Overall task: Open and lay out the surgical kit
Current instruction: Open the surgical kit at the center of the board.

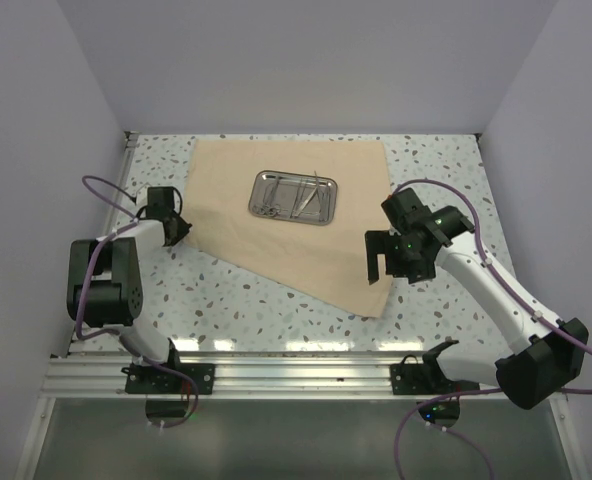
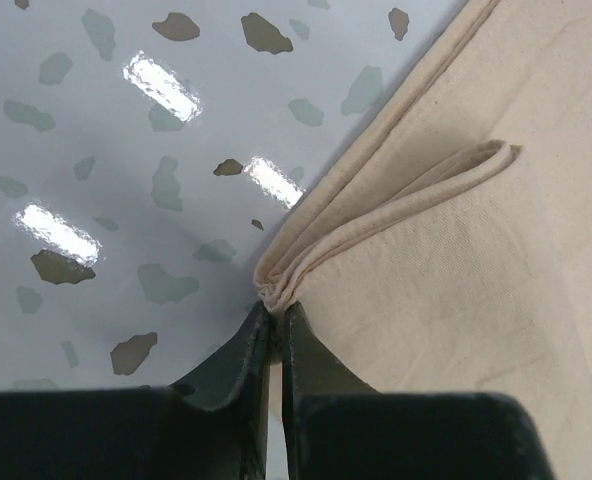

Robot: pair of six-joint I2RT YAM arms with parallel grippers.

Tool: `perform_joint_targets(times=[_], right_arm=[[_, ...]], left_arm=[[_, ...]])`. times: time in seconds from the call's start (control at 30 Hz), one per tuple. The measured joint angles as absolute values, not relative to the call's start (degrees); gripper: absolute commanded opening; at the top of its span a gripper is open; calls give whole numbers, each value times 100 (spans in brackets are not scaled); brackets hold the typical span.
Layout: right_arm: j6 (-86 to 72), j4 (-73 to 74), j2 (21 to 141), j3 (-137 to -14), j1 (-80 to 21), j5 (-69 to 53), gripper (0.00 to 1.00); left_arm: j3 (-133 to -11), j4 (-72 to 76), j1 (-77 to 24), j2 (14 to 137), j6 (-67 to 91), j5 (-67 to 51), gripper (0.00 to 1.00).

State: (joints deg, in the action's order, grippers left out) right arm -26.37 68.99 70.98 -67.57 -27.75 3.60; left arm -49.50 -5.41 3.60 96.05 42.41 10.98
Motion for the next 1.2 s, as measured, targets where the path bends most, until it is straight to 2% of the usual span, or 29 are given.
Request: perform_joint_targets(times=[0.23,0.53,0.73,0.87,1.03,1.17,1.2], right_arm=[[-2676,6615,7091,-6471,-2775,316,95],[-3006,5647,7089,-4781,-2775,5,93],[-3347,5199,7199,-4672,-2775,54,90],[-3564,4692,7395,-4525,-2775,62,84],[-3743,4235,7942,-4379,-2775,108,72],[-3824,4130,8044,-4331,-2775,209,69],[-3841,4128,8025,-4322,-2775,228,65]], left_arm=[[-5264,-1214,303,9461,4239,1111,0],[-5284,-2235,211,8152,4239,976,0],[-5284,-2716,211,7784,4217,917,0],[-5282,-2950,211,7673,4139,910,0],[-5317,-3166,211,7572,4066,913,0],[-5413,-3286,211,7537,3959,913,0],[-5433,-3301,211,7520,3938,913,0]])
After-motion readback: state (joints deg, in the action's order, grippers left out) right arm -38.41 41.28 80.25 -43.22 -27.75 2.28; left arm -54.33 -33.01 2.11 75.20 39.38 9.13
